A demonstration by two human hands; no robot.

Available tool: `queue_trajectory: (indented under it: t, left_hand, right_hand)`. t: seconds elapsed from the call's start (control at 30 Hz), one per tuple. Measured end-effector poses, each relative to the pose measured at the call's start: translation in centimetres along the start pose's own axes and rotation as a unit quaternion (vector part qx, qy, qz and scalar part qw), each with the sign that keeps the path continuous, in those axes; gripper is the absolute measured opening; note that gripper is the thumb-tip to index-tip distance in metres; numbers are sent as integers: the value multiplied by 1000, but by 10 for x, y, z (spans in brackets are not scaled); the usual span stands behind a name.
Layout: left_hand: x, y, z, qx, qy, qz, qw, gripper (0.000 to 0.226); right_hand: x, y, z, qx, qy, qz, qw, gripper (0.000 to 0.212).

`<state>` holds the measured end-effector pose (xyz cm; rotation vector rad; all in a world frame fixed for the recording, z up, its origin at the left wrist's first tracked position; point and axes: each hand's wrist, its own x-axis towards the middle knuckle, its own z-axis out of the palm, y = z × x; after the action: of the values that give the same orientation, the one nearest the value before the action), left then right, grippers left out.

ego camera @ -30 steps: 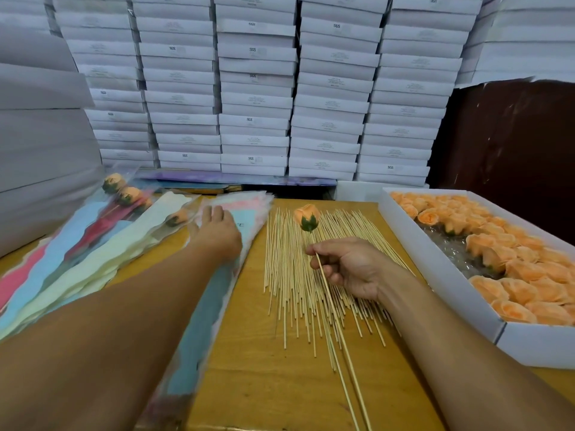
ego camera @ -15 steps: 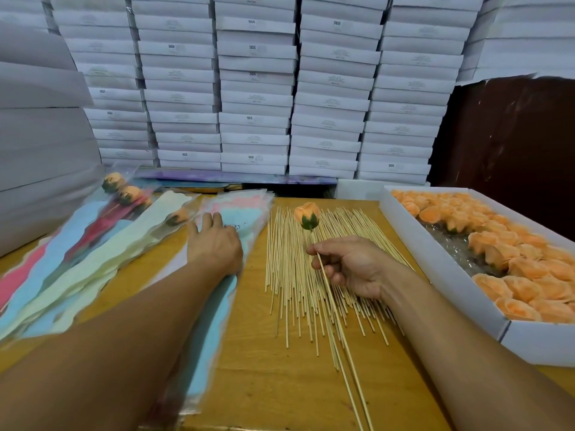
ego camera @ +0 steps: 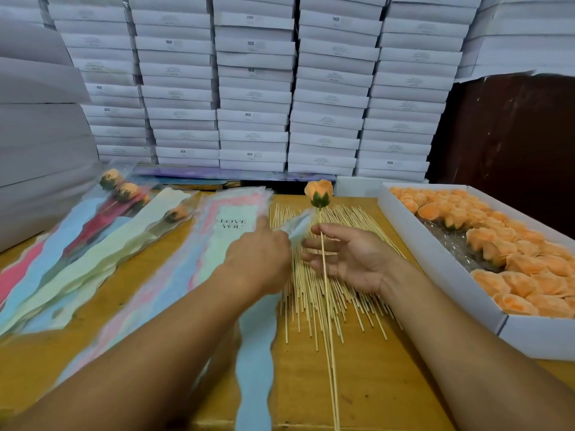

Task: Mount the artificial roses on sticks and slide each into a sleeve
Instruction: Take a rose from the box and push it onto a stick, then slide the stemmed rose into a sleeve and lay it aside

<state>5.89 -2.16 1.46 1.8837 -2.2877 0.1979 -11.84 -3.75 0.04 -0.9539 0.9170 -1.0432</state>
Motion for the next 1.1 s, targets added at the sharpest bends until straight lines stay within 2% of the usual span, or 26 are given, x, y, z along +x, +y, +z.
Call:
queue_trajectory:
  t: [0.13,0.27,0.3,0.37,0.43,0.47,0.5,0.57,0.63,0.67,0.7,0.73,0.83,1.0,1.1]
  left_hand:
    - [-17,14,3,-1,-5,55,998,31]
    - [-18,21,6,-28,-48,107,993,30]
    - [-15,20,6,-55,-55,98,992,33]
    - [-5,14,3,-143,-72,33,987,55]
    - [6,4,-2,-282,-72,-58,955,78]
    - [12,1,-4,-365,-68,-104,923,82]
    - [16,-2,-4,-457,-62,-146,875,78]
    - [23,-8,-2,-631,-71,-213,743,59]
    - [27,-15,-2,-744,-132,-243,608,50]
    - [28,-18,-2,-775,-170,-243,558,48]
    - [29,-21,-2,-794,-198,-237,524,44]
    - [29,-23,-2,-800,-211,-234,511,39]
    - [30,-30,3,-797,-220,-230,514,33]
    - [27,-40,12,-771,-237,-241,540,23]
    - [26,-43,17,-759,-225,-240,561,30]
  right_hand:
    - [3,2,0,9,11,-19,1000,24]
    - [6,5,0,-9,79,-30,996,16]
    - [6,6,0,-19,89,-26,996,14]
    - [6,5,0,-34,90,-23,995,13]
    - [5,4,1,-25,73,-25,997,14]
    - [4,3,2,-15,64,-23,998,14]
    - [2,3,3,-7,53,-19,998,13]
    - [0,2,5,-6,27,-7,1000,13]
    - [-2,3,7,-15,-3,6,1000,12]
    - [-3,3,8,-21,-17,13,1000,12]
    - [-3,4,8,-25,-28,19,999,13]
    - [-3,4,9,-28,-36,24,999,13]
    - [-4,3,11,-30,-49,29,998,17]
    - [-8,1,11,-37,-76,34,996,23]
    - [-9,-1,10,-42,-72,28,996,24]
